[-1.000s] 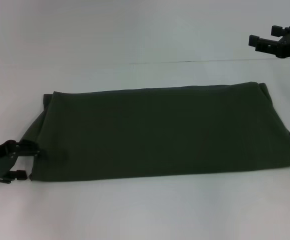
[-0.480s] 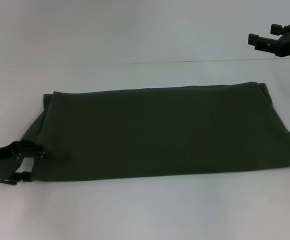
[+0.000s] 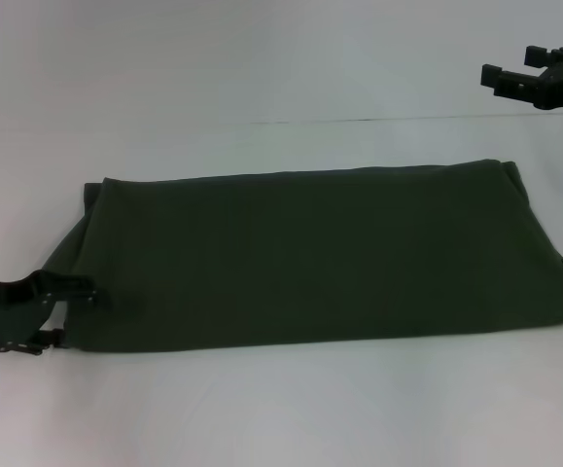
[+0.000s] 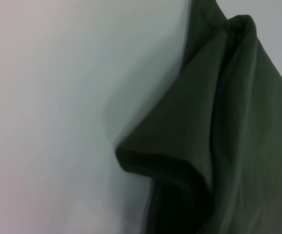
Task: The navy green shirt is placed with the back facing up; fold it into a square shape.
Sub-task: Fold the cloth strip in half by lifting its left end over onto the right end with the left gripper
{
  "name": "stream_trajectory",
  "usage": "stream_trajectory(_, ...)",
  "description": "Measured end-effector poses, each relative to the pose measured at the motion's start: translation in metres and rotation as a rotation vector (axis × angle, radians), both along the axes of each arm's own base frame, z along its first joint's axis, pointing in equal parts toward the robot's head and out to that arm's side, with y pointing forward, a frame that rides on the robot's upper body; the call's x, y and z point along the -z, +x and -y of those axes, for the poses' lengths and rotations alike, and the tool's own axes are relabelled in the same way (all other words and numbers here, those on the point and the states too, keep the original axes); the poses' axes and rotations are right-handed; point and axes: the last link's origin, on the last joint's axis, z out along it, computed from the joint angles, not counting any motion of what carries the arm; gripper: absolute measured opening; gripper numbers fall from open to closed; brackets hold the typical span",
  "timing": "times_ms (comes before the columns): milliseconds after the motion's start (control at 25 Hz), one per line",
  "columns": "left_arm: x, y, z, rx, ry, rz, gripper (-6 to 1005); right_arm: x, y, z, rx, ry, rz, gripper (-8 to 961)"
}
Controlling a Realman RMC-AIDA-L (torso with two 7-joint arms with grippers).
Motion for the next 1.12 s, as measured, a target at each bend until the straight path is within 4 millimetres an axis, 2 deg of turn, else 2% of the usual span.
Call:
stream_trajectory(1080,0.0051,0.0013,-0.0037,-0.001,0.002,-0.005,749,0.0003,0.0010,0.0008,0.002,0.001,-0.001,864)
stream_trajectory(1120,0.0052,0.0010,-0.0034,-0.001,0.002,-0.006,707,0.0003,0.0010,0.0008,0.002,0.000,-0.001,864)
